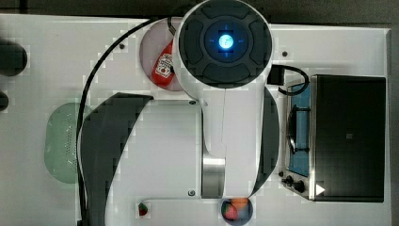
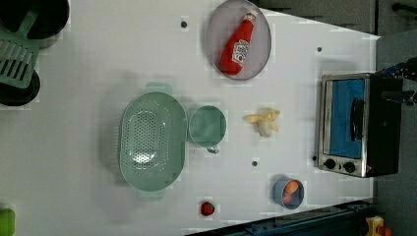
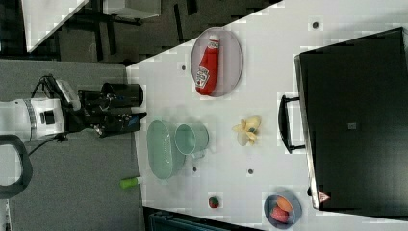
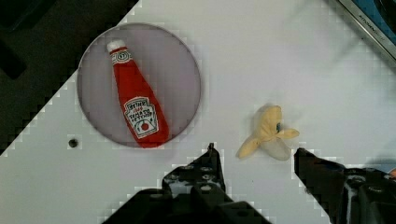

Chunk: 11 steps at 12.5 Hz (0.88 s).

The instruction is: Pick Banana and place it in mug.

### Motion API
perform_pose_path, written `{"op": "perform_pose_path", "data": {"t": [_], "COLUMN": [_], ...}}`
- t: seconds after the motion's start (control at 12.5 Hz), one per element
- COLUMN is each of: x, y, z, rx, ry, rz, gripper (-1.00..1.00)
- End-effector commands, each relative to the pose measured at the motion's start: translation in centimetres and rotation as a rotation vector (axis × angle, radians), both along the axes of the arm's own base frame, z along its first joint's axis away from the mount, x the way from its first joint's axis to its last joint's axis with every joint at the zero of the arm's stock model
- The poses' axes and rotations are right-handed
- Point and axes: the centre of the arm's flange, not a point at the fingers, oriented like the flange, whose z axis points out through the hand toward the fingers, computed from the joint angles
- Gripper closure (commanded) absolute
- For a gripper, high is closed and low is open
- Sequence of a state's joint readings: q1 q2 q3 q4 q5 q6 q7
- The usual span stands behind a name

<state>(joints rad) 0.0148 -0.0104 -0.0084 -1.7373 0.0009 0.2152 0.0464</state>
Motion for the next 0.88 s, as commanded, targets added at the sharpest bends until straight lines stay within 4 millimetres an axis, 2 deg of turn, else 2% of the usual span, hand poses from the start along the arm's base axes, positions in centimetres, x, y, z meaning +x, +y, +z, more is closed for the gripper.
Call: {"op": "perform_pose_path", "data": {"t": [0.08,0.24,0.4,0.56,0.88], "x": [-9.0,-9.0,-8.8,-8.2,-6.3], "y": [-4.3,-4.3,-4.0,-3.8,-3.7], "z": [0.6,0.2,-1.1,-3.6,-11.5], "rx": [0.026,0.026,0.025,0.023,0.018], "ry": [0.071,0.079,0.103,0.122,0.132], "rz": [-0.067,-0.066,-0.062,-0.03,0.183], "gripper": [-0.57,-0.99,-1.0,-1.0,-1.0]}}
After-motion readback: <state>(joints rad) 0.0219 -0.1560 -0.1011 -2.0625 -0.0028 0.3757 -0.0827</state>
